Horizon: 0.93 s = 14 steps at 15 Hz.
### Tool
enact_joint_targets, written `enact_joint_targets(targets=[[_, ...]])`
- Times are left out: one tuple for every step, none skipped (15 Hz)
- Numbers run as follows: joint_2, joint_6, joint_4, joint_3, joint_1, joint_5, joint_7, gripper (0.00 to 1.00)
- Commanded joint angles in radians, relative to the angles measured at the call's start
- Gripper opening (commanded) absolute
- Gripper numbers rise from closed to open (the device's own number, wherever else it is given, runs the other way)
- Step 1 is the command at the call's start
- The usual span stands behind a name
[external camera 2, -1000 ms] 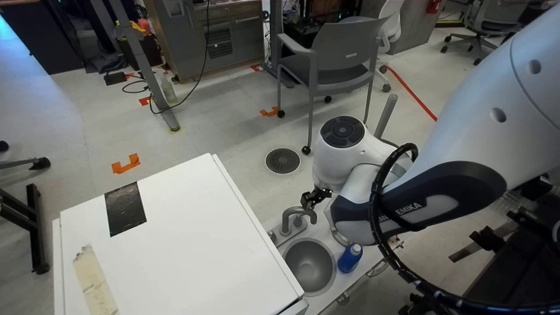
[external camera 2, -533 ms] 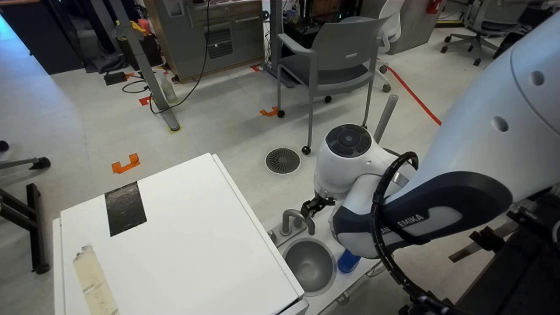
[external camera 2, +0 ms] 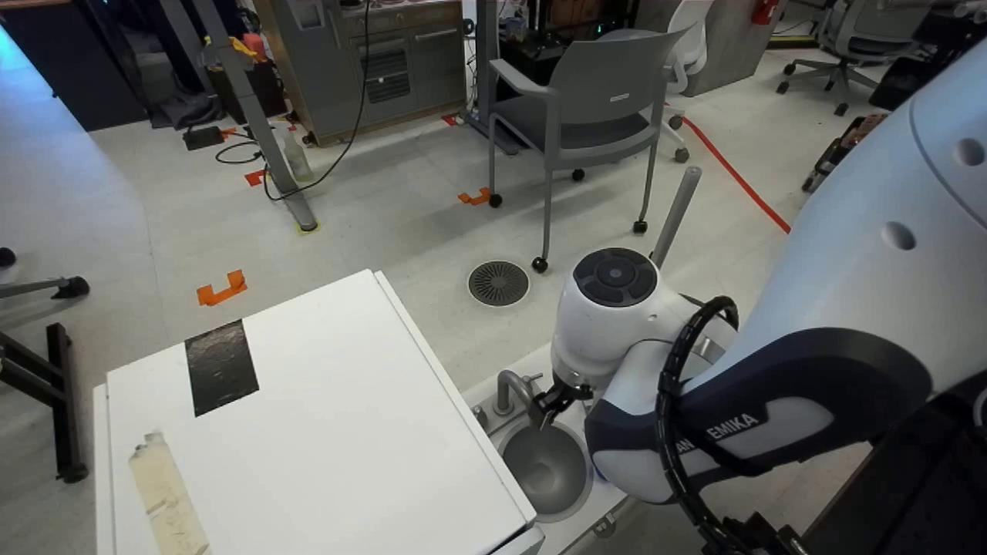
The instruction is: Turn the tap nozzle to the left
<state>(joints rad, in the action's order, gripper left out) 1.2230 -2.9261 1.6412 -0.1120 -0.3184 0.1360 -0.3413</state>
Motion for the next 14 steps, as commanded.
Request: enact_joint_targets(targets=[[-0.035,0.004,0.035,0.017,0.005,-0.049,0.045,1.00],[-0.037,0.000,0.040,0.013,0.002,-0.050,0.045,1.00],[-0.044,-0.001,0.049,0.012,0.004,-0.050,0.046,1.00],[-0.058,0.005,0.065,0.011,0.006,-0.054,0.045,1.00],[-0.079,0.016,0.089,0.016,0.012,-0.058,0.048,1.00],[-0.118,0.053,0.133,0.025,0.023,-0.065,0.054,1.00],[-0.158,0.105,0.173,0.033,0.033,-0.071,0.060,1.00],[-0.216,0.154,0.235,0.050,0.056,-0.072,0.083,1.00],[-0.277,0.210,0.292,0.068,0.084,-0.075,0.114,1.00],[-0.325,0.256,0.332,0.085,0.112,-0.079,0.143,1.00],[-0.374,0.300,0.371,0.110,0.149,-0.085,0.180,1.00],[-0.423,0.354,0.405,0.139,0.194,-0.097,0.222,1.00],[-0.286,0.280,0.284,0.076,0.109,-0.069,0.136,1.00],[-0.325,0.297,0.311,0.086,0.129,-0.071,0.150,1.00]])
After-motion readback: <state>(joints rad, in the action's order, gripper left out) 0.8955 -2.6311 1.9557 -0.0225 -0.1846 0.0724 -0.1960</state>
